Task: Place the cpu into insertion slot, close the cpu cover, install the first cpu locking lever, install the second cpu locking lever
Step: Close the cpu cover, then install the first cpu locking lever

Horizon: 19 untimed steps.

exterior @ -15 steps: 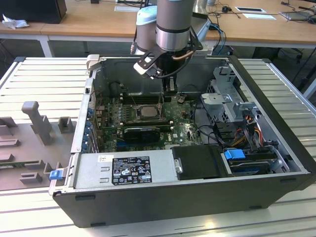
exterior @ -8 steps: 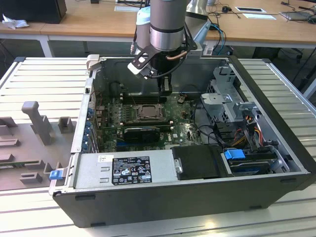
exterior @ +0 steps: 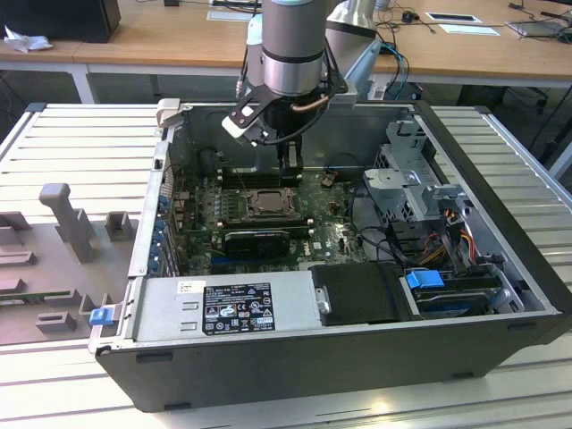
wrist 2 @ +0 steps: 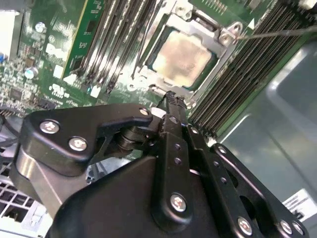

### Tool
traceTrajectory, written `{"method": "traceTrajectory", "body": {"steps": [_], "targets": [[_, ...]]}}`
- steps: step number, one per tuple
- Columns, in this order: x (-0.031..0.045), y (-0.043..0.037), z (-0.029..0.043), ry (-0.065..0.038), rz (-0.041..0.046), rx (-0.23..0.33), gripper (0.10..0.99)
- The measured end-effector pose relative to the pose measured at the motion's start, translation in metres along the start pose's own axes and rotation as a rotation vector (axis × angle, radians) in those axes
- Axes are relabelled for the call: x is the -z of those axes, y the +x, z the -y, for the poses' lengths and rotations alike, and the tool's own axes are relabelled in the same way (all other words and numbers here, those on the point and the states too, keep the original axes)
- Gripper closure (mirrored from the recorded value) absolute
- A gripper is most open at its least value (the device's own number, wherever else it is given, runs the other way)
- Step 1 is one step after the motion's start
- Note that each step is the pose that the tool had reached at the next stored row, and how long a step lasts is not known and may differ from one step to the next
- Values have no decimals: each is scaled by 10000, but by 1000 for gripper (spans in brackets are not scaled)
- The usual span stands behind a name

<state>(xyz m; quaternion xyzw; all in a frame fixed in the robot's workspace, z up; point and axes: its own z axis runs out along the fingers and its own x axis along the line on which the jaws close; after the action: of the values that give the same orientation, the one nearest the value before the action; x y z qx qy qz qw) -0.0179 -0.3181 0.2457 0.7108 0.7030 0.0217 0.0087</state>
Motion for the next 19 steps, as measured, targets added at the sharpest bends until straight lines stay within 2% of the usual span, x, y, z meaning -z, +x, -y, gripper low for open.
{"method": "traceTrajectory", "body": {"steps": [8,19], "targets": [[3,0,128,-1,-1,1,980],[26,0,193,-2,-4,1,980]]}}
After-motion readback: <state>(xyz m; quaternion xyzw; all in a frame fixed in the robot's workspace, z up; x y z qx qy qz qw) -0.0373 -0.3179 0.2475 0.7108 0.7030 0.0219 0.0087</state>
